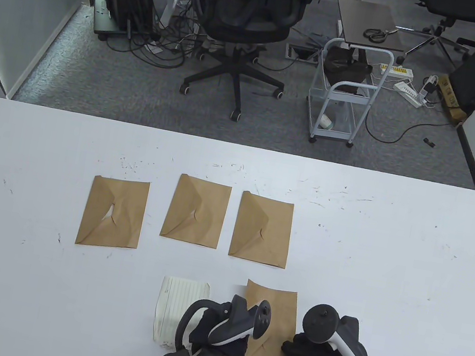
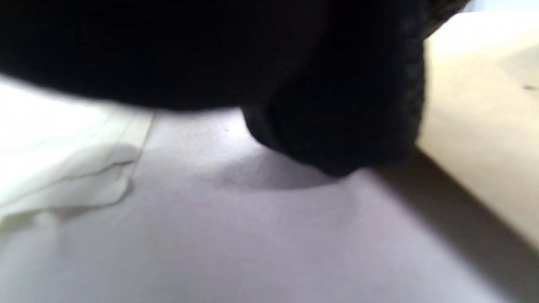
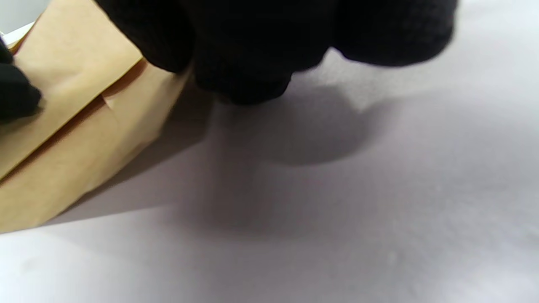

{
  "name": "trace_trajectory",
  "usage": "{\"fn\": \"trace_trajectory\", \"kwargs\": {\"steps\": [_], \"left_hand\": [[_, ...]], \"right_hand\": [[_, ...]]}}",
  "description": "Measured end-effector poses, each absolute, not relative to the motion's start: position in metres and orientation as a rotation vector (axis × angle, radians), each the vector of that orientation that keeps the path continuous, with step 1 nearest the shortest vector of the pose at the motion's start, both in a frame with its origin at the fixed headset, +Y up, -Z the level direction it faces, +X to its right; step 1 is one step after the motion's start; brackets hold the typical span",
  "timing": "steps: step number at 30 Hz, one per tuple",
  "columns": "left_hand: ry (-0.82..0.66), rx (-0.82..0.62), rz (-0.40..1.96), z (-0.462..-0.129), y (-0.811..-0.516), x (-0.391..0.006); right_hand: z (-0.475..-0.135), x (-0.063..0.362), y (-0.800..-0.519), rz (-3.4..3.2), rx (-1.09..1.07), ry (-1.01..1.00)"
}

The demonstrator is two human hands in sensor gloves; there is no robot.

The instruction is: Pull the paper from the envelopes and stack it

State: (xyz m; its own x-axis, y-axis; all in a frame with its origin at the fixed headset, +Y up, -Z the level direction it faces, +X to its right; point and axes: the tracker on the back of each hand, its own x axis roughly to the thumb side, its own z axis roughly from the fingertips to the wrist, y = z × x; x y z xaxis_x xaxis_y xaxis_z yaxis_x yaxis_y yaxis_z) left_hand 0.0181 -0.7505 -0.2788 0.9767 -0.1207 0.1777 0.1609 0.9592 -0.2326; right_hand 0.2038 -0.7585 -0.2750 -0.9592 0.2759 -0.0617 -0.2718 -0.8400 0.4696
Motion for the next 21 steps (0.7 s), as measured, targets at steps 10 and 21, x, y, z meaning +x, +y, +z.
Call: {"fn": "trace_trajectory", "kwargs": {"steps": [10,21], "left_hand": [[-0.180,-0.084,-0.319,-0.269,-0.752,0.028],[-0.204,0.248,-0.090,-0.228,-0.671,-0.027]], "right_hand": [[-0.272,0.192,-0.754,3.004,-0.068,0.591],[-0.268,0.223,-0.734,2.763,-0.080,0.448]]}}
